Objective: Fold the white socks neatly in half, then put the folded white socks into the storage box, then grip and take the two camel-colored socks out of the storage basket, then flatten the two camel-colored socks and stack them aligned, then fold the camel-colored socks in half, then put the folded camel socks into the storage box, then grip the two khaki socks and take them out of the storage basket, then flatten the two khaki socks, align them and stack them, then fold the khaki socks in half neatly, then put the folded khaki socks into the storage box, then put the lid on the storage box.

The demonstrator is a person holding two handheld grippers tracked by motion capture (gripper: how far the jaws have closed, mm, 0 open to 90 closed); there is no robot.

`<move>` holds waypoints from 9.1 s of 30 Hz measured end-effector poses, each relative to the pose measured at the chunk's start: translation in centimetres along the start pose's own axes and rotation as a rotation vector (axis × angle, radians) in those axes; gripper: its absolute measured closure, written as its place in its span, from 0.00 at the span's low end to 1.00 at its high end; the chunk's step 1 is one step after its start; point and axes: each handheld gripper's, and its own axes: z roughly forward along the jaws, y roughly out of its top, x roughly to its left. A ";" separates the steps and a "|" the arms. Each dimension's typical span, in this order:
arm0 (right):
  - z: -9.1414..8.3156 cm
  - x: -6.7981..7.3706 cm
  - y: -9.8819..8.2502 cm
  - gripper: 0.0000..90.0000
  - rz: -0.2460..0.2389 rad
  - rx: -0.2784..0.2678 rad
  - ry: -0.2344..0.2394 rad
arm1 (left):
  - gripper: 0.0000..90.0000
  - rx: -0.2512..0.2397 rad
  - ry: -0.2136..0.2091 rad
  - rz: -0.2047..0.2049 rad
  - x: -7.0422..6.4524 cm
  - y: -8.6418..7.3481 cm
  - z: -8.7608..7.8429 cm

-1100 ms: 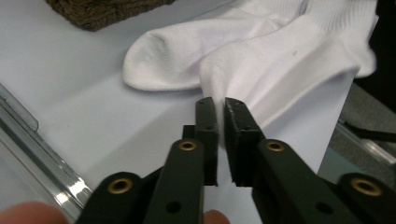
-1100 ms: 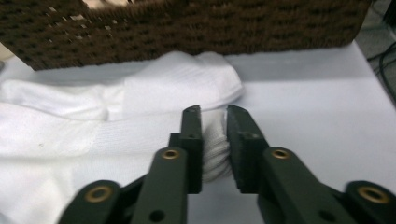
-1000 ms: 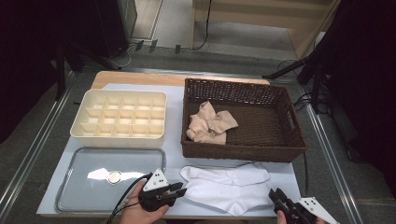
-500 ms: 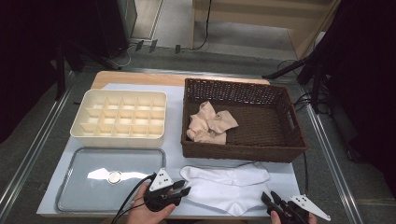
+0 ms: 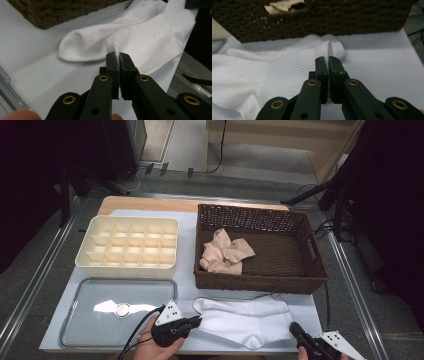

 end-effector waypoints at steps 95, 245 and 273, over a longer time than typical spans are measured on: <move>5.5 -0.6 0.1 0.78 -0.113 -0.067 0.073 | 0.75 0.025 0.185 -0.102 1.5 0.8 0.9; 1.2 6.3 3.9 0.89 -0.048 -0.183 0.159 | 1.00 0.049 -0.013 -0.022 -5.9 2.8 11.6; 3.9 12.8 2.9 0.89 -0.108 -0.161 0.229 | 0.95 -0.038 0.001 -0.046 -3.2 2.7 4.8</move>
